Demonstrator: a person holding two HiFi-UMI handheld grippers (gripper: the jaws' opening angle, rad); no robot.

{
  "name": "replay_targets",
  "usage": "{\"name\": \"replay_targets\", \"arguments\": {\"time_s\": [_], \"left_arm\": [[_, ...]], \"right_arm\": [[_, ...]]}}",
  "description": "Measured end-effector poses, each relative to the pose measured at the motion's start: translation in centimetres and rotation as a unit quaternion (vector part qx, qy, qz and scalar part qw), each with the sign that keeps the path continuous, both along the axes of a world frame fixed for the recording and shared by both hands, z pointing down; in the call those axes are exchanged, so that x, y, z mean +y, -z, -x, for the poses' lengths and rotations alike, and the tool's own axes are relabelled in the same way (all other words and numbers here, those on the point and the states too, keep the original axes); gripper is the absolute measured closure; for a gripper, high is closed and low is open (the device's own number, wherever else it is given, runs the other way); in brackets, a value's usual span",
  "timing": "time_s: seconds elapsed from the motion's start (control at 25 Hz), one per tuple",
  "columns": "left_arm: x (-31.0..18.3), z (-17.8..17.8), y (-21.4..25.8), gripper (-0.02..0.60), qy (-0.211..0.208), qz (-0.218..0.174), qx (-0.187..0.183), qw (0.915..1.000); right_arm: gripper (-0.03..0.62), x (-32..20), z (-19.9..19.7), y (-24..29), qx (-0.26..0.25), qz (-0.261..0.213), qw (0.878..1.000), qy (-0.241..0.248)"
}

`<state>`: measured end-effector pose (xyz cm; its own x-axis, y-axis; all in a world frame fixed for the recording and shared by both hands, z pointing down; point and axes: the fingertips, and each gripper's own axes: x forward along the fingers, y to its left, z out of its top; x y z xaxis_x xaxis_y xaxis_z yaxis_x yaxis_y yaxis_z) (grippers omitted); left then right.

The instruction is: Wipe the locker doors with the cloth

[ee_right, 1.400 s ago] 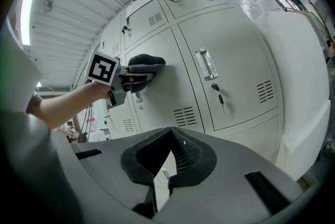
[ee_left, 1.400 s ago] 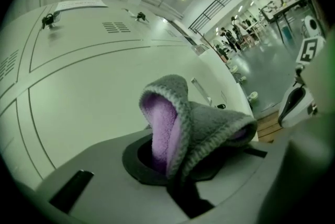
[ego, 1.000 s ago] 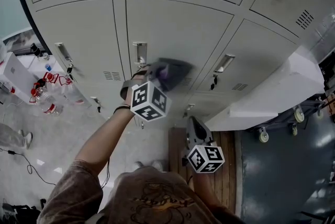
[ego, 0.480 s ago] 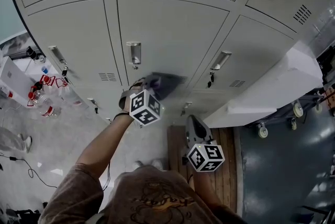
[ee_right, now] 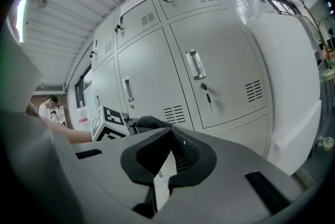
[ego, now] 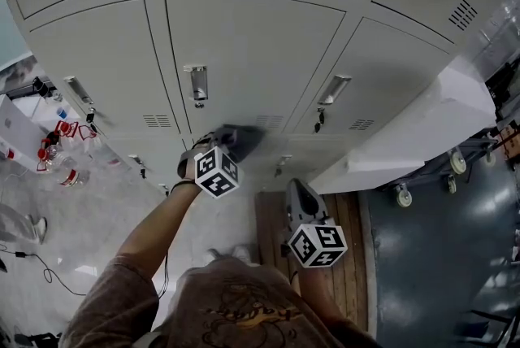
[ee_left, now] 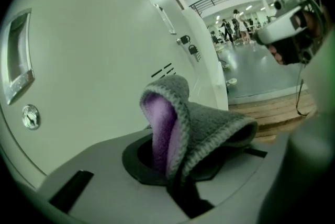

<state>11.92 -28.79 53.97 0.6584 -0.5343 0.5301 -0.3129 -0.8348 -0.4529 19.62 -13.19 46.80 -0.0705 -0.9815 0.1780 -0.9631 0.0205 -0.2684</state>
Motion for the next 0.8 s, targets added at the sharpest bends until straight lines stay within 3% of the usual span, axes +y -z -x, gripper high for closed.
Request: {"name": "replay_targets", "arguments": {"time_s": [0.24,0.4,0.6,0.8], "left_arm": [[0.2,0.3,-2.7,0.545,-0.002,0.016,-0.025,0.9996],[1.1,0.1,-1.5,0.545,-0.014,0.008,-0.016,0.9997],[2.6,-1.9,6.5,0.545,-0.044,-0.054,0.033,0.997],[3.6,-3.3,18.1,0.545,-0.056,-0.15,0.088,0.9832]], "right_arm": [[0.595,0.6,-0.7,0.0,0.001,0.002,1.0,-0.013],[0.595,1.1,-1.1,-0.1,0.002,0.002,1.0,-0.019],[0.595,1.2,-1.1,0.3,0.002,-0.002,1.0,-0.018],[0.595,1.0,-0.5,0.9,0.004,-0.013,1.0,-0.008]]}}
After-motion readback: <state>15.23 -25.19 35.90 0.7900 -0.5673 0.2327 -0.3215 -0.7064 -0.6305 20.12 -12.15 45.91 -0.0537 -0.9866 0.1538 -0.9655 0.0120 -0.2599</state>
